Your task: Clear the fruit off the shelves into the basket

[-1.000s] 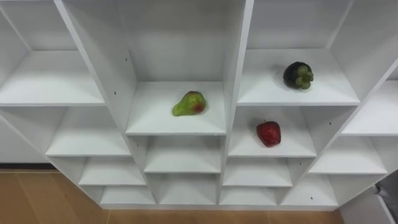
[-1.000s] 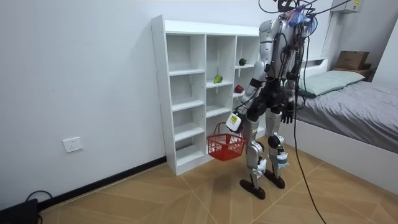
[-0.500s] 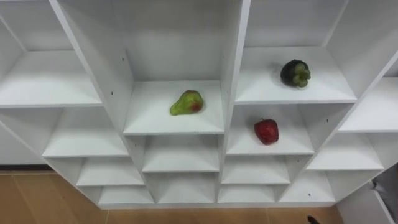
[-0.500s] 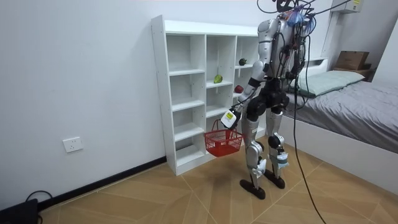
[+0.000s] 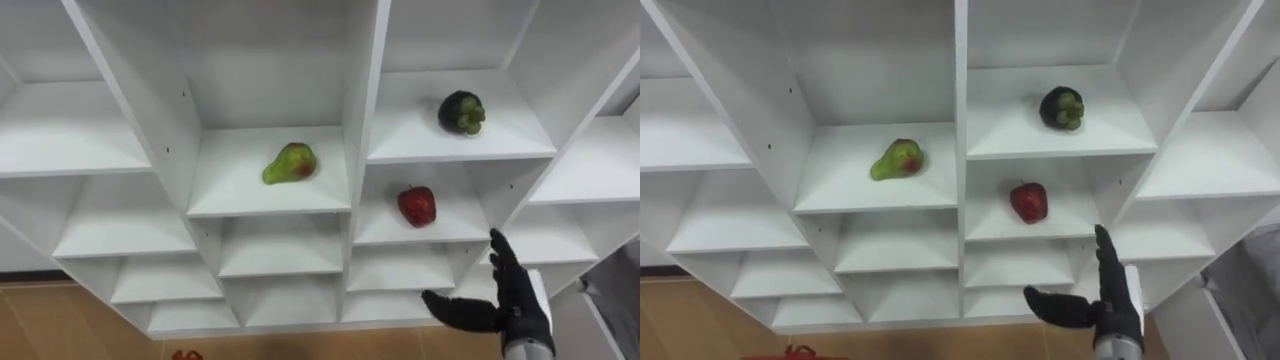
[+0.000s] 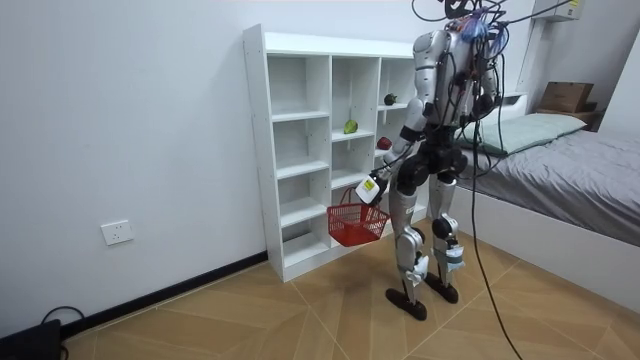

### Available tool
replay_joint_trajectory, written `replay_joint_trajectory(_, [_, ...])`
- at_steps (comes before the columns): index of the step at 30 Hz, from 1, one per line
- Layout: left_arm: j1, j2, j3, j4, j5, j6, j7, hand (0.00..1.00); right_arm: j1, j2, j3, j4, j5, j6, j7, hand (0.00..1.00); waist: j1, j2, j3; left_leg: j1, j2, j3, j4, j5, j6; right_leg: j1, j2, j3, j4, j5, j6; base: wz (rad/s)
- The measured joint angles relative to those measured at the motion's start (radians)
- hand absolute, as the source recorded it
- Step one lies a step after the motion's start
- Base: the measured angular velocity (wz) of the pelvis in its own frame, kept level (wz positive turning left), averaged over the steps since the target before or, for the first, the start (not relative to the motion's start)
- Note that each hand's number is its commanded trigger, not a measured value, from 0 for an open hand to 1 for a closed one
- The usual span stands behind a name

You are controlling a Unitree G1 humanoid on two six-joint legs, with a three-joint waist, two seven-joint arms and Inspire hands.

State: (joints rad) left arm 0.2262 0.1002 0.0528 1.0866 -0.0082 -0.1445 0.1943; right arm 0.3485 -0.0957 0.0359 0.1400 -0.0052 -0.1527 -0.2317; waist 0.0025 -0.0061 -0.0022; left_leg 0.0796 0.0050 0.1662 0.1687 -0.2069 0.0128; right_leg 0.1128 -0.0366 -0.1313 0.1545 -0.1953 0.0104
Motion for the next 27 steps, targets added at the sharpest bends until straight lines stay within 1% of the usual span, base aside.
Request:
replay_joint_trajectory(1, [-0.001,0.0,0.0,0.017,-0.002,-0.011,0.0,1.0,0.006,0.0,0.001,-0.049,0.001,-0.008,-0.014,0.0,0.0,0.004,0.0001,0.0,0.001,0.004,0.0,0.0,0.0,-0.002,0.001,0.002,0.0,0.001,-0.001,-0.13])
replay_joint_trajectory(2, [0.001,0.0,-0.001,0.033,-0.003,-0.018,0.002,1.0,0.006,-0.001,0.001,-0.082,0.001,-0.028,-0.028,0.0,0.003,0.009,-0.0013,0.0,0.004,0.013,-0.001,0.0,0.0,-0.007,0.003,0.01,0.002,0.002,-0.003,-0.15])
replay_joint_trajectory(5, [0.005,0.0,-0.002,0.065,-0.006,-0.018,0.016,1.0,0.008,-0.003,0.001,-0.145,0.0,-0.055,-0.07,0.0,0.0,0.011,-0.0039,-0.005,0.004,0.015,-0.002,0.001,-0.001,-0.01,0.004,0.015,0.002,0.003,-0.003,-0.06])
replay_joint_trajectory(7, [0.009,0.0,-0.002,0.074,-0.025,-0.018,0.02,1.0,0.009,-0.003,0.002,-0.17,-0.002,-0.061,-0.098,0.0,-0.001,0.011,-0.0045,-0.007,0.004,0.016,-0.002,0.001,-0.001,-0.012,0.004,0.016,0.002,0.003,-0.003,0.0])
replay_joint_trajectory(11, [0.016,0.001,-0.003,0.074,-0.03,-0.018,0.018,1.0,0.005,-0.003,0.007,-0.21,-0.033,-0.068,-0.138,0.0,0.002,0.002,-0.0045,-0.007,0.004,0.017,-0.002,0.001,-0.001,-0.013,0.004,0.018,0.003,0.003,-0.003,0.0])
replay_joint_trajectory(12, [0.016,0.001,-0.003,0.074,-0.031,-0.018,0.017,1.0,0.005,-0.004,0.009,-0.214,-0.038,-0.068,-0.139,0.0,0.002,0.0,-0.0045,-0.007,0.004,0.017,-0.002,0.001,-0.001,-0.013,0.004,0.018,0.003,0.003,-0.003,0.0])
replay_joint_trajectory(14, [0.019,0.001,-0.003,0.074,-0.037,-0.018,0.011,1.0,0.004,-0.009,0.019,-0.243,-0.047,-0.068,-0.139,0.0,0.005,-0.007,-0.0021,-0.009,0.004,0.019,-0.003,0.001,-0.001,-0.016,0.004,0.019,0.003,0.003,-0.003,-0.02])
replay_joint_trajectory(16, [0.017,0.002,-0.004,0.075,-0.037,-0.017,0.01,1.0,0.003,-0.014,0.024,-0.277,-0.054,-0.068,-0.136,0.0,0.006,-0.011,-0.0033,-0.014,0.004,0.02,-0.003,0.001,0.0,-0.016,0.004,0.022,0.003,0.005,-0.003,-0.02])
replay_joint_trajectory(19, [0.018,0.004,-0.018,0.076,-0.037,-0.017,0.007,1.0,0.0,-0.016,0.028,-0.318,-0.085,-0.069,-0.136,0.0,0.007,-0.012,-0.0022,-0.011,0.004,0.021,-0.003,0.001,0.0,-0.013,0.004,0.024,0.001,0.006,-0.002,0.0])
replay_joint_trajectory(22, [0.018,0.005,-0.026,0.076,-0.036,-0.017,0.008,1.0,-0.021,-0.025,0.043,-0.318,-0.094,-0.07,-0.137,0.0,0.006,-0.012,0.0003,-0.011,0.004,0.022,-0.003,0.001,0.0,-0.013,0.004,0.025,0.001,0.006,-0.002,0.0])
replay_joint_trajectory(27, [0.018,0.007,-0.058,0.075,-0.037,-0.015,0.009,1.0,-0.044,-0.029,0.061,-0.319,-0.128,-0.07,-0.135,0.0,0.008,-0.011,0.0011,-0.016,0.004,0.022,-0.003,0.001,0.0,-0.018,0.005,0.024,0.001,0.006,-0.002,0.0])
